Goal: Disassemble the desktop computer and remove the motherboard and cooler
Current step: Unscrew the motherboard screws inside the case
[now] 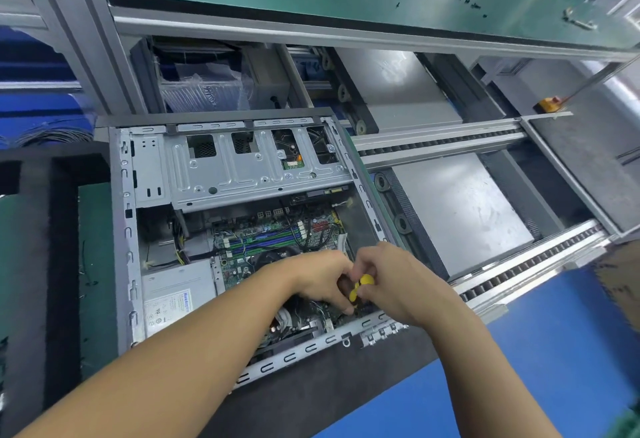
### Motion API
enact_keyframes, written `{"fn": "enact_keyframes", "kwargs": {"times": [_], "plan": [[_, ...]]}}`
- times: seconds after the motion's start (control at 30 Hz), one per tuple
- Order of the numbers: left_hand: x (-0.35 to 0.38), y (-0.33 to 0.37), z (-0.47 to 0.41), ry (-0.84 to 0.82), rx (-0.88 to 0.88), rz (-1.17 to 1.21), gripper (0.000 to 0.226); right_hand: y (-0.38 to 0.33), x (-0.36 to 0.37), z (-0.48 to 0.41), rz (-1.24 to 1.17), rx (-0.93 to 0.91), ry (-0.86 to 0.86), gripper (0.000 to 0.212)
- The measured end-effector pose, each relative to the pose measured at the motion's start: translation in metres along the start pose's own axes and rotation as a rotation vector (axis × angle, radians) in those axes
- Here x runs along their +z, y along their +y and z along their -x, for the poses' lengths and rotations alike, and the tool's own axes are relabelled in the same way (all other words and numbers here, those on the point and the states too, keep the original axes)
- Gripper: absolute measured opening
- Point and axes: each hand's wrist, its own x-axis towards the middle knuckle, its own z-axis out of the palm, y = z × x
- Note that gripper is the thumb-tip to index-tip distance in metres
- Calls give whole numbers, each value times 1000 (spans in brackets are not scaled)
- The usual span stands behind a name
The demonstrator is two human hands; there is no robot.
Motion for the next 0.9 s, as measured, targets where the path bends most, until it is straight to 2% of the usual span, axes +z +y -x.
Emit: {"fn": "enact_keyframes", "kwargs": {"times": [0.07, 0.13, 0.2, 0.3, 0.43, 0.53, 0.63, 0.77, 0.9], "plan": [[3, 0, -1, 27, -7, -11, 27, 0, 0, -1, -43, -17, -34, 16], [6, 2, -1, 43, 5, -10, 36, -2, 1, -1, -76, 4, 6, 10], [6, 4, -1, 35, 42, -1, 46, -4, 2, -2, -34, 80, 88, 22], [4, 4, 0, 28, 53, 20, 48, -7, 3, -3, 57, 143, 143, 24], [2, -1, 0, -13, -3, 156, 35, -4, 2, -1, 75, 89, 126, 5], [1, 2, 1, -20, 7, 122, 26, 1, 5, 1, -10, 103, 92, 3], [4, 4, 2, 18, 38, 50, 28, 3, 9, 4, -96, 109, 89, 16], [4, 2, 2, 51, 42, 66, 35, 3, 11, 8, 108, 225, 226, 39], [2, 4, 2, 9, 4, 107, 37, -1, 14, 7, 135, 208, 188, 32]]}}
